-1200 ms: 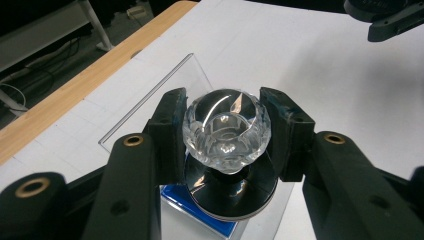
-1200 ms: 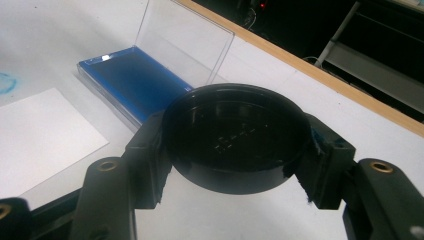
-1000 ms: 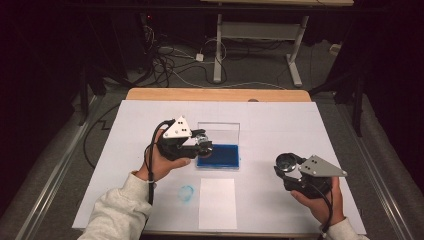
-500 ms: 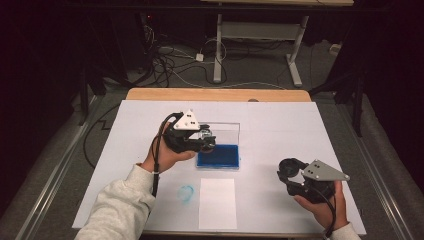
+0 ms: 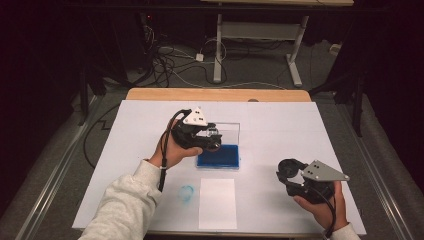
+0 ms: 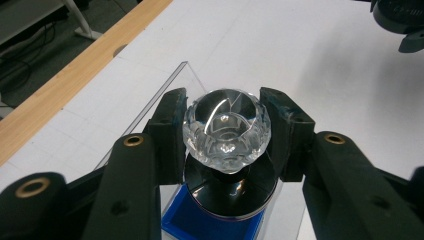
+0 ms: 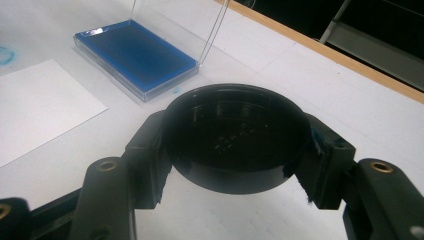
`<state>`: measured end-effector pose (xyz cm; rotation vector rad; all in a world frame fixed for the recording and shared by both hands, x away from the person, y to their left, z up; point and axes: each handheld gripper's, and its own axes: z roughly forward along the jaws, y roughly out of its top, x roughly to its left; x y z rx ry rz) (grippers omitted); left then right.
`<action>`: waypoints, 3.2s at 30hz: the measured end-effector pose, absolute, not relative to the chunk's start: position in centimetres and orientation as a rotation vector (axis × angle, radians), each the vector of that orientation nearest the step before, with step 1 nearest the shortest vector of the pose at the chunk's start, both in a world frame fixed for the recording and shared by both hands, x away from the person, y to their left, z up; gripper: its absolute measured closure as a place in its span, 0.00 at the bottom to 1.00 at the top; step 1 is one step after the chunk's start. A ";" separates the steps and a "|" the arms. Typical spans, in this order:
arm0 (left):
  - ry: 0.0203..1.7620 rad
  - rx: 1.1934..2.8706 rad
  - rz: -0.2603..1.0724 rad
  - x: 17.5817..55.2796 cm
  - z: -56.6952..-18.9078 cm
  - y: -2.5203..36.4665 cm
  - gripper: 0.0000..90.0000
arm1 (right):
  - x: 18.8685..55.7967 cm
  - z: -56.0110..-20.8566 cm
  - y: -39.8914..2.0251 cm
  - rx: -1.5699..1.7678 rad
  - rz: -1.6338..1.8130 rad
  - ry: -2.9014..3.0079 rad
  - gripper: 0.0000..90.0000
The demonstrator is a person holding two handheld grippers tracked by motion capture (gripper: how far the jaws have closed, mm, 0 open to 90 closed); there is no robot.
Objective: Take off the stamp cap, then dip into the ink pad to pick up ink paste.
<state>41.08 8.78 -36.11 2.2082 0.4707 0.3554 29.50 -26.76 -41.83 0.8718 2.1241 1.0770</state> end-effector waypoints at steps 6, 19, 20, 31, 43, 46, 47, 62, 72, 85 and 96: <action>0.461 2.217 0.345 41.4 -36.7 8.4 0.61 | 29.5 -42.1 -26.6 0.874 1.067 2.134 0.43; 0.526 2.232 0.292 42.3 -40.2 8.5 0.61 | 29.6 -42.7 -26.0 0.857 1.040 2.165 0.43; 0.534 2.230 0.291 42.4 -40.5 8.5 0.61 | 29.7 -42.8 -26.0 0.856 1.038 2.169 0.43; 0.559 2.233 0.278 42.6 -42.4 8.9 0.61 | 29.8 -42.9 -25.7 0.843 1.026 2.174 0.43; 0.552 2.263 0.291 42.6 -43.2 8.7 0.61 | 29.7 -43.1 -25.8 0.837 1.021 2.186 0.43; 0.554 2.263 0.284 42.6 -43.3 8.9 0.61 | 29.6 -43.1 -25.8 0.829 1.019 2.194 0.43; 0.552 2.266 0.282 42.5 -43.3 8.9 0.61 | 29.6 -43.1 -25.8 0.829 1.017 2.196 0.43; 0.578 2.252 0.269 42.4 -43.5 8.8 0.61 | 29.3 -43.2 -25.9 0.834 1.006 2.191 0.43; 0.583 2.273 0.292 42.2 -43.4 8.5 0.61 | 29.4 -43.1 -25.8 0.831 1.004 2.188 0.43; 0.595 2.279 0.307 42.1 -43.4 8.2 0.61 | 29.3 -43.0 -25.7 0.825 1.000 2.181 0.43; 0.609 2.295 0.289 42.3 -43.1 8.4 0.61 | 29.4 -43.0 -25.8 0.835 0.989 2.174 0.43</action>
